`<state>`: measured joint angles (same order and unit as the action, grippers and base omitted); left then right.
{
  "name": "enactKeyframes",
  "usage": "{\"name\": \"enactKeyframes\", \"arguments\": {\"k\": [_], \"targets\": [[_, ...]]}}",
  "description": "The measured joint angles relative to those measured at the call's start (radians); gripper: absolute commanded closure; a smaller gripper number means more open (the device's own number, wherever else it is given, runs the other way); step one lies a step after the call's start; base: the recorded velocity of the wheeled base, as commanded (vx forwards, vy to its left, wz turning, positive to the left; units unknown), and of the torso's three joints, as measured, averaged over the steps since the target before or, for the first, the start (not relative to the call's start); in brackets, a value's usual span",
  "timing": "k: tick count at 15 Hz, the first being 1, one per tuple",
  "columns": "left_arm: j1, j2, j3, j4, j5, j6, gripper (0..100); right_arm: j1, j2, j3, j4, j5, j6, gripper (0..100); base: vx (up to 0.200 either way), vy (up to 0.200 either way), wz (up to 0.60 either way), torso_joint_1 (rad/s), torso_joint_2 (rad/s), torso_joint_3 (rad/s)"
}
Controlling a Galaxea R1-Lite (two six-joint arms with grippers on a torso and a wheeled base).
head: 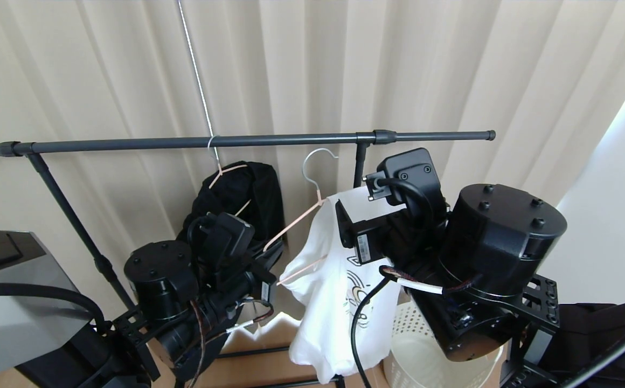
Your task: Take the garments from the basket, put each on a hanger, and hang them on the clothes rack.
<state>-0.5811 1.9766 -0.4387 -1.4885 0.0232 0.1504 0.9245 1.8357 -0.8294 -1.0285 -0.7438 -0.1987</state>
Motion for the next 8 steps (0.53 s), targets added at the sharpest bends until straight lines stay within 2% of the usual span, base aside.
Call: {"name": "enactKeyframes", "arguments": {"k": [4, 5, 7, 8], "targets": [[0.0, -0.001, 0.006, -0.001, -0.007, -0.022, 100, -0.023, -0.016, 0.022, 0.002, 0.026, -0.011, 0, 0.0, 0.0, 0.0, 0.0, 0.0, 0.0], [0.002, -0.001, 0.008, -0.001, -0.009, -0.021, 100, -0.033, -0.032, 0.039, 0.005, 0.063, -0.025, 0, 0.0, 0.0, 0.0, 0.0, 0.0, 0.0], [0.006, 0.0, 0.027, -0.018, -0.035, -0.019, 100, -0.086, -0.084, 0.093, 0.014, 0.204, -0.065, 0, 0.0, 0.0, 0.0, 0.0, 0.0, 0.0], [0.008, 0.0, 0.037, -0.033, -0.051, -0.018, 100, -0.116, -0.109, 0.118, 0.017, 0.25, -0.081, 0, 0.0, 0.0, 0.0, 0.0, 0.0, 0.0]]}}
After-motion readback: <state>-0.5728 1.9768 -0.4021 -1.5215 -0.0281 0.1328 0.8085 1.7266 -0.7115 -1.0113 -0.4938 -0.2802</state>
